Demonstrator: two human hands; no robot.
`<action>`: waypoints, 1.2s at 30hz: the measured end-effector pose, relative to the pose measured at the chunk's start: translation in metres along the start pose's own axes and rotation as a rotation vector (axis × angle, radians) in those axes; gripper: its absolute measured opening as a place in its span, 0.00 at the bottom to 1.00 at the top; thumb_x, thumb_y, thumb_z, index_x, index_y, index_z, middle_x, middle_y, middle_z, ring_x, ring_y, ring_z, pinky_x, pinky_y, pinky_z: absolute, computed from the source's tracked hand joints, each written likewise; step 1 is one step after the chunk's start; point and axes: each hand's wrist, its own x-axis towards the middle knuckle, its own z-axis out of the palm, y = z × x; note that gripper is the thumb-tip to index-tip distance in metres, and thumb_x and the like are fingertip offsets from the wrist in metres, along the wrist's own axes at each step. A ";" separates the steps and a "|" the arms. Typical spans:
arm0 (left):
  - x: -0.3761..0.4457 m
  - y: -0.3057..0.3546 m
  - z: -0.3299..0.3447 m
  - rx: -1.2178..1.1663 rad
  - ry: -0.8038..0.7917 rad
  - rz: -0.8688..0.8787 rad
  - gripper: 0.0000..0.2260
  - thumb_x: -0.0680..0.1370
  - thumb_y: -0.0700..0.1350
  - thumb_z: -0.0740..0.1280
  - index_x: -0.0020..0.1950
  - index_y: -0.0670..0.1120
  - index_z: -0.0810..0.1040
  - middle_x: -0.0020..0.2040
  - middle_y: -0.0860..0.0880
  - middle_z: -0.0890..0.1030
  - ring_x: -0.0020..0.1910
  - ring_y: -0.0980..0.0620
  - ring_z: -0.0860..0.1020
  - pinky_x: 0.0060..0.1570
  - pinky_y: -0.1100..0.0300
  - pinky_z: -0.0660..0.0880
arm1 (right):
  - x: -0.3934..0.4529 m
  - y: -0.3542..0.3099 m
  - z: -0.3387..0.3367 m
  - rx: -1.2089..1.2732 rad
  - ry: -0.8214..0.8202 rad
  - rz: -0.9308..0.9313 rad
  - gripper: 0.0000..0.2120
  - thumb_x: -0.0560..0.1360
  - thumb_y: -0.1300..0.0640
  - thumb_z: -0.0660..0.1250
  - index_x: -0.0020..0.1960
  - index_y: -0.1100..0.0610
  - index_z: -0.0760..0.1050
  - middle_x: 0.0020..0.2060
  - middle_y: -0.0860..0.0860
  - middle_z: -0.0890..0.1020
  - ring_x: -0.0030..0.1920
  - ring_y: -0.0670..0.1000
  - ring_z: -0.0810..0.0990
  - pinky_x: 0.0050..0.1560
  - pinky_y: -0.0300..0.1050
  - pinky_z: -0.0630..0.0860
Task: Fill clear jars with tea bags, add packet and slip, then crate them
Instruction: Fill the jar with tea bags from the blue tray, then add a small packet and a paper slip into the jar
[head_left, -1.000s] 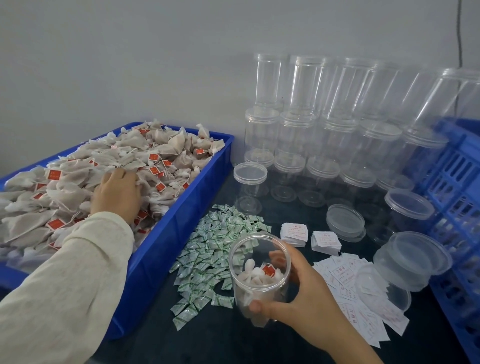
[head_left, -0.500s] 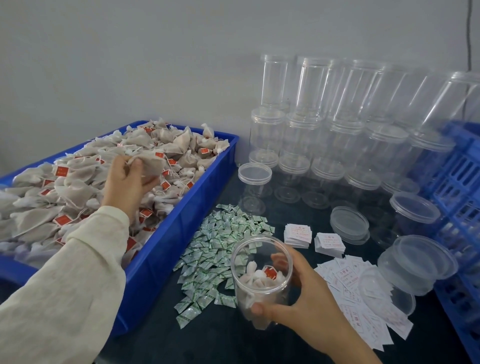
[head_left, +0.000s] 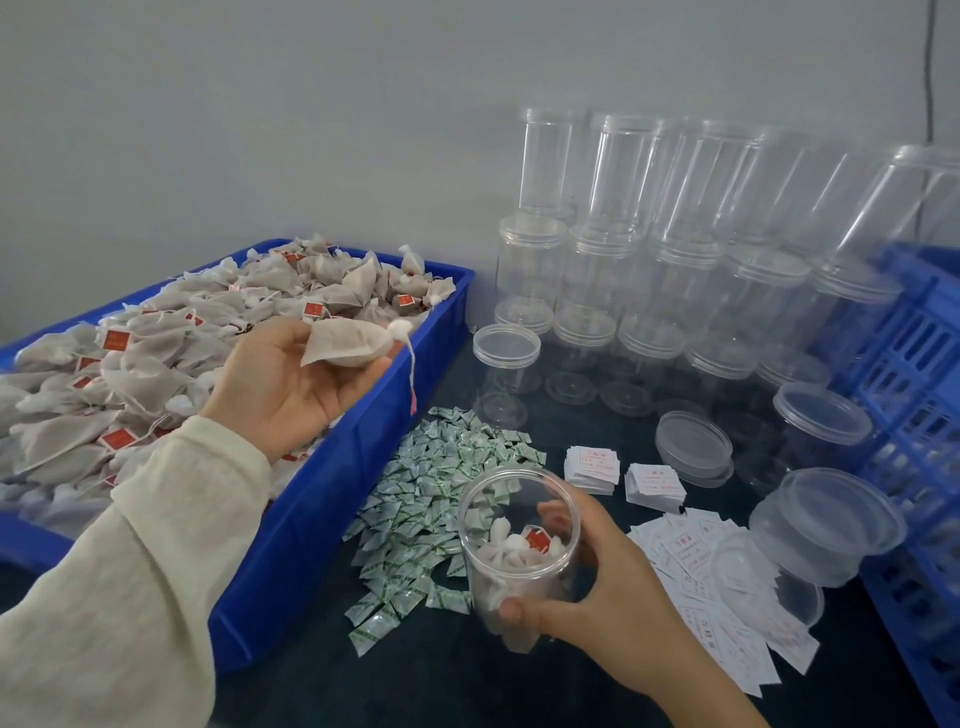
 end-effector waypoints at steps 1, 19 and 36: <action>-0.002 -0.001 0.005 0.013 -0.016 -0.046 0.15 0.77 0.41 0.56 0.60 0.35 0.71 0.51 0.34 0.82 0.50 0.40 0.83 0.39 0.56 0.82 | 0.000 0.001 -0.001 -0.009 0.006 0.008 0.44 0.52 0.40 0.82 0.62 0.24 0.64 0.58 0.27 0.73 0.59 0.30 0.72 0.48 0.23 0.72; -0.044 -0.076 0.060 1.163 -0.363 0.064 0.10 0.75 0.38 0.68 0.49 0.54 0.81 0.47 0.57 0.83 0.47 0.61 0.82 0.46 0.67 0.78 | 0.000 -0.006 -0.007 0.007 0.015 -0.062 0.39 0.58 0.48 0.82 0.60 0.27 0.67 0.56 0.33 0.78 0.57 0.35 0.77 0.48 0.22 0.71; -0.043 -0.087 0.078 2.045 -0.733 0.470 0.09 0.77 0.42 0.63 0.54 0.50 0.78 0.51 0.54 0.77 0.49 0.54 0.74 0.46 0.64 0.67 | -0.001 -0.010 -0.007 0.015 0.030 -0.082 0.41 0.55 0.45 0.81 0.62 0.27 0.66 0.57 0.33 0.78 0.58 0.36 0.77 0.49 0.35 0.75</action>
